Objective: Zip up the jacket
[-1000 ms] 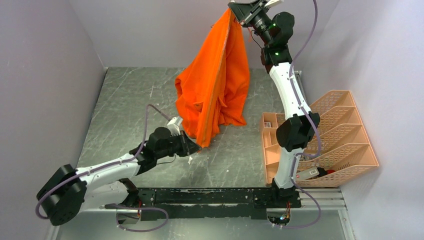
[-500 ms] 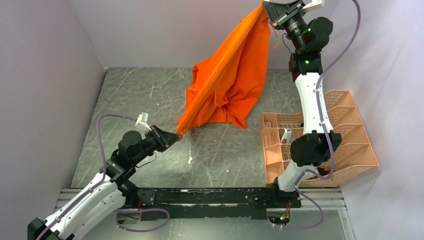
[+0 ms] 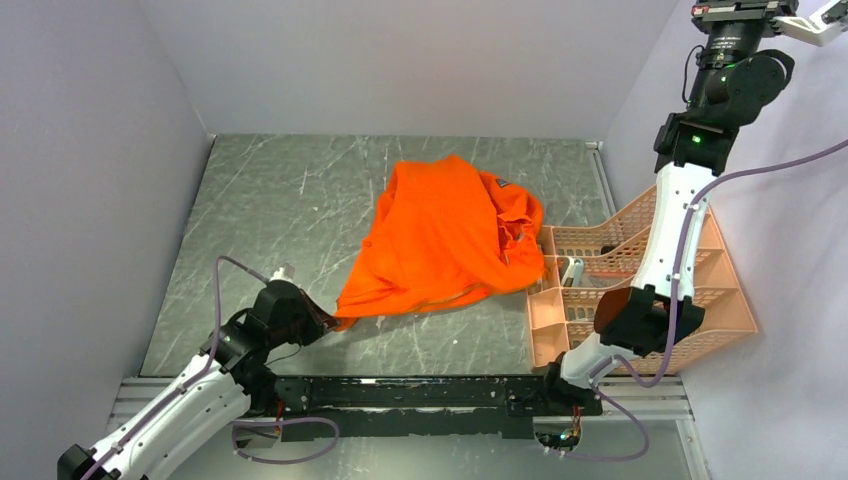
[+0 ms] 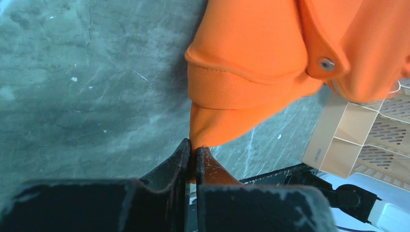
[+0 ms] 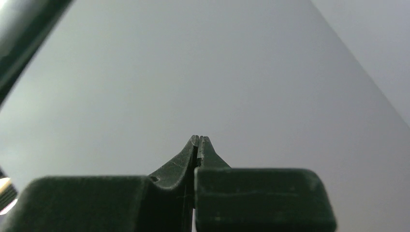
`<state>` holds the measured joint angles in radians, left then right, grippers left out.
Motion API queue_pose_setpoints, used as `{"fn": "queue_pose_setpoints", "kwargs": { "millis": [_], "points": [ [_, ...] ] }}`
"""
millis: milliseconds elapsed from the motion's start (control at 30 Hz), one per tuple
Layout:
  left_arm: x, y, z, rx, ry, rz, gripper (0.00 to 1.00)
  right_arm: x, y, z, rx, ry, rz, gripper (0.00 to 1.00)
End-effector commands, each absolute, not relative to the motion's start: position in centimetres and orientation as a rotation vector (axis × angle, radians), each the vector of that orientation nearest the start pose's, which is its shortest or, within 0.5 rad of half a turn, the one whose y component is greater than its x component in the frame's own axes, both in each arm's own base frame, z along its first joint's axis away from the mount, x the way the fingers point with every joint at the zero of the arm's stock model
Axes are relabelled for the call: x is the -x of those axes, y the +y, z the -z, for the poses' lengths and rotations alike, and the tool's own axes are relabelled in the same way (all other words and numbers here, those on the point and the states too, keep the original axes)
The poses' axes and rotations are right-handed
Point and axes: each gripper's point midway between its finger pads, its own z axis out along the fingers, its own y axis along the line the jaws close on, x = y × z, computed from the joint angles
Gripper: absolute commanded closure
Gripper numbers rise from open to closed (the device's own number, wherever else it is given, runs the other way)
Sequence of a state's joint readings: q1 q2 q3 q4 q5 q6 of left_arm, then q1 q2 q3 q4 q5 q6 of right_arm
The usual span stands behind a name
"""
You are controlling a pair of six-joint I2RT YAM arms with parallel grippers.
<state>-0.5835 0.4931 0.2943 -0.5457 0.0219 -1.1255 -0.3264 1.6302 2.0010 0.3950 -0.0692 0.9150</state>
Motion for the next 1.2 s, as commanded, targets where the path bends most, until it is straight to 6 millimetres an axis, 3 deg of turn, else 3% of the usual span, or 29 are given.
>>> {"fn": "queue_pose_setpoints", "kwargs": {
  "millis": [0,333,600,767,900,1167],
  "points": [
    [-15.1,-14.3,-6.6,0.650,2.426,0.775,0.92,-40.2,-8.0,-70.2,-0.364,0.602,-0.680,1.00],
    [-17.0,-15.5,-8.5,0.527,2.404,0.775,0.92,-43.7,-2.3,-65.4,-0.254,0.791,-0.825,1.00],
    [-18.9,-16.9,-9.9,0.409,2.386,0.787,0.92,-44.8,5.2,-59.2,-0.148,0.997,-0.814,1.00],
    [-20.0,-17.9,-10.9,0.359,2.353,0.821,0.92,-44.6,9.7,-52.9,-0.113,1.178,-0.823,1.00],
    [-20.9,-18.7,-11.9,0.310,2.329,0.842,0.92,-44.7,12.1,-47.2,-0.111,1.334,-0.733,0.91],
    [-21.7,-19.3,-13.3,0.218,2.305,0.845,0.92,-43.7,12.7,-36.4,-0.140,1.622,-0.556,0.64]
  ]
}}
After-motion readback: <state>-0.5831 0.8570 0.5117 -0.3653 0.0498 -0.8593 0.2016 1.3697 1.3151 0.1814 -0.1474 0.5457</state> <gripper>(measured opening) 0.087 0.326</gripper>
